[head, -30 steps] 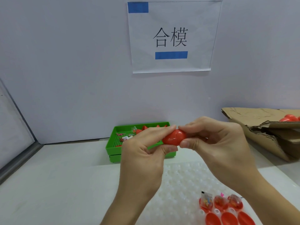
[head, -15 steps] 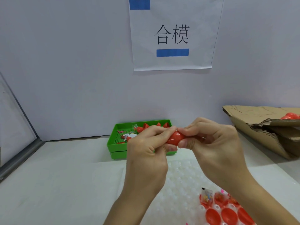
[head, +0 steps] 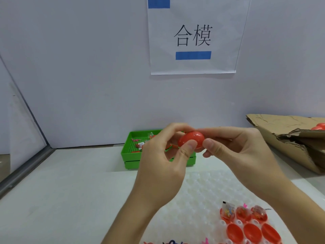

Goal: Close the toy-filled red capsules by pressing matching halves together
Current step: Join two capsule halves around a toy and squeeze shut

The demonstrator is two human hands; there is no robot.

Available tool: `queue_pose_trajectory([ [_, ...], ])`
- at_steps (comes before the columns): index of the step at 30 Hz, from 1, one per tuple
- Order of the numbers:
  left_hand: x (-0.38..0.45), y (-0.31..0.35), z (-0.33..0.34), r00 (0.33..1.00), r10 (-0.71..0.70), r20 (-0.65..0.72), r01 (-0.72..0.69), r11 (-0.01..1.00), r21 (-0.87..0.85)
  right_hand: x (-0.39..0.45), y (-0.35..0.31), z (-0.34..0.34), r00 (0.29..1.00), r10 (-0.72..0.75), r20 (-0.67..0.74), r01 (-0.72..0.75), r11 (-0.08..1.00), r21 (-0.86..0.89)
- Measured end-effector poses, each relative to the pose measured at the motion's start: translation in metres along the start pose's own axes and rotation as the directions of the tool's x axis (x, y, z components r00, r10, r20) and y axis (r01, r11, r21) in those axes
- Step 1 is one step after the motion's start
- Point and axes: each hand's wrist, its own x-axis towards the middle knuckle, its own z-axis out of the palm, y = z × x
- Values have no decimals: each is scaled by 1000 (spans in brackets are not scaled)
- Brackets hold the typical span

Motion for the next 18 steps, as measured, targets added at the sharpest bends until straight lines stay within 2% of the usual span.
queue_pose_trajectory([
  [6, 2, 8, -2, 997, -69, 29, 69, 998, -8, 0, 0, 2, 999, 14, -44, -15, 1000, -23],
  [10, 6, 11, -4, 991, -79, 106, 76, 997, 33, 0, -3, 1, 996, -4, -88, -1, 999, -55],
  [18, 9, 13, -3, 992, -80, 95, 81, 997, -5, -1, -9, -2, 997, -27, -72, 24, 999, -36],
])
